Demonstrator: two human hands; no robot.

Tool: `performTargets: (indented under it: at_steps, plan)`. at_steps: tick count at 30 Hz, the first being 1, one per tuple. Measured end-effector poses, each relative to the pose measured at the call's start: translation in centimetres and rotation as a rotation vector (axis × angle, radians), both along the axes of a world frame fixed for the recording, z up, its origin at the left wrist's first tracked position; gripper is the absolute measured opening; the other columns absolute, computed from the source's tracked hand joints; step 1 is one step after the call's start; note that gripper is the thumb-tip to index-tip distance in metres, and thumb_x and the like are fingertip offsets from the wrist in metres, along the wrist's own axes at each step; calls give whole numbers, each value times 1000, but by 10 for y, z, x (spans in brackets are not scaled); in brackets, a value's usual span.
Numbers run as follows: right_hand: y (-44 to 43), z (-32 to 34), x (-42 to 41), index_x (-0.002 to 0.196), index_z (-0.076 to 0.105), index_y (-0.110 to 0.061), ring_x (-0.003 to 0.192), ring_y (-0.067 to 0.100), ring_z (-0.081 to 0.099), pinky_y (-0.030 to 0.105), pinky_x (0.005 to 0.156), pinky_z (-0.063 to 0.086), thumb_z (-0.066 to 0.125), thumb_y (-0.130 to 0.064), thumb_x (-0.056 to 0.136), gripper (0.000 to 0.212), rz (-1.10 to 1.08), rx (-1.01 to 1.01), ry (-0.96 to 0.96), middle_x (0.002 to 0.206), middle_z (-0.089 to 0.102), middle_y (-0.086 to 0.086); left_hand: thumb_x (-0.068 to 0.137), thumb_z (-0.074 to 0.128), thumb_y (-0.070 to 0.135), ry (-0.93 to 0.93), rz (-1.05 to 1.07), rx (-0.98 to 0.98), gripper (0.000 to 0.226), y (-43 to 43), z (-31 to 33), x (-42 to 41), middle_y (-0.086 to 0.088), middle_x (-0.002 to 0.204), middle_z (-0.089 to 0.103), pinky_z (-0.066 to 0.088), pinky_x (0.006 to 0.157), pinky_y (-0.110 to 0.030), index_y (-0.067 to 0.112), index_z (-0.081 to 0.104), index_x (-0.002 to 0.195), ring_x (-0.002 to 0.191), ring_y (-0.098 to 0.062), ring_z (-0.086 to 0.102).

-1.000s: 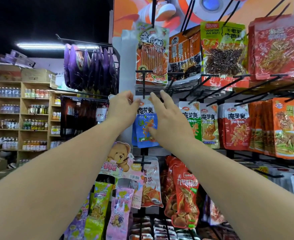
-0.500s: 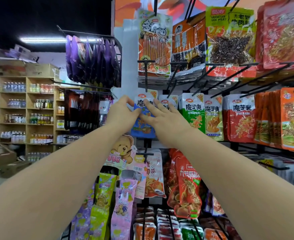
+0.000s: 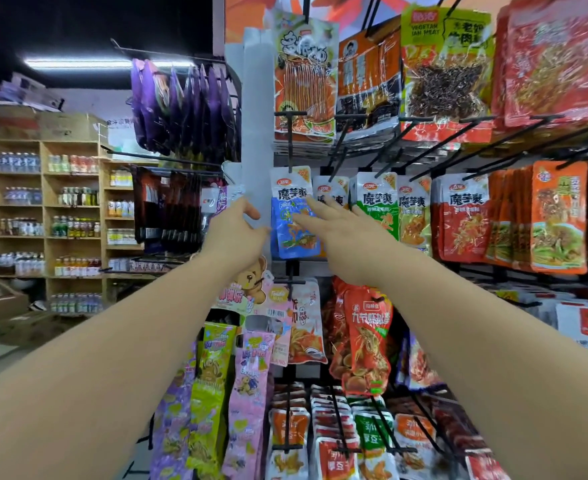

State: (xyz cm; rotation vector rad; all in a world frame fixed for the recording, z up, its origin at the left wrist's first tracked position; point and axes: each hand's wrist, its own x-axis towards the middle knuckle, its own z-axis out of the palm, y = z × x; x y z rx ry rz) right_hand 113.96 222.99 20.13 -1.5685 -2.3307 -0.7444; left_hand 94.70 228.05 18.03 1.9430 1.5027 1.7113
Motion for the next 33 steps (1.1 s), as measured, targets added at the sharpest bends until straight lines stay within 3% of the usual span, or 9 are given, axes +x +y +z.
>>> performTargets:
  at_steps: [2,8,12,16,19,23,25,27,33]
  plan:
    - [-16,-9,8,165,8,-35,160,22,-10,53,128,4,42,3,98,84,31,26,52,173,-12,-3,98,69,23,8,23,5,19,-15,-6,-3,-1,86,59,59,73,-46,20,59,113,73,-25,65]
    - [-57,-52,27,165,2,-33,160,23,-12,53,128,0,42,-10,105,75,97,41,51,173,-11,-1,97,67,37,237,198,26,24,-86,-44,-11,0,103,61,44,78,-36,21,57,113,96,-26,59]
    - [-83,-93,39,166,8,-29,160,24,-12,50,128,-3,40,-26,110,64,242,40,90,174,-8,0,96,67,43,433,354,-37,44,-140,-91,-9,-10,121,62,51,89,-46,17,55,129,110,-33,59]
    - [-107,-167,51,164,19,-23,160,28,-1,52,127,4,46,-29,107,64,426,-18,133,174,6,4,84,59,60,509,487,-161,58,-194,-149,0,-14,109,65,52,87,-51,19,57,124,104,-40,61]
    - [-123,-237,55,163,25,-22,160,30,1,54,127,5,52,-28,105,64,523,-140,173,173,11,5,76,46,67,577,583,-293,75,-228,-212,3,-22,110,65,52,89,-55,13,58,126,104,-45,62]
    - [-141,-329,49,162,25,-22,160,31,1,55,128,9,53,-34,104,66,558,-326,145,173,9,6,83,70,52,545,629,-556,67,-268,-302,8,-24,123,60,51,93,-58,12,55,134,116,-47,57]
    - [-148,-376,41,163,24,-23,160,30,-1,55,128,9,53,-32,103,68,561,-455,111,173,7,6,83,71,53,531,628,-666,65,-283,-352,6,-22,122,62,51,93,-57,16,55,134,114,-47,58]
    - [-152,-424,32,164,22,-25,160,29,-1,53,128,9,54,-35,102,70,544,-595,74,173,6,5,78,60,63,484,594,-751,69,-295,-404,1,-21,120,64,51,94,-59,22,53,132,111,-48,61]
    - [-168,-564,6,164,19,-27,160,30,-2,50,129,4,50,-44,105,69,380,-966,-45,173,5,8,70,68,53,461,511,-1065,72,-324,-542,-20,-18,125,65,54,94,-55,15,65,131,111,-46,64]
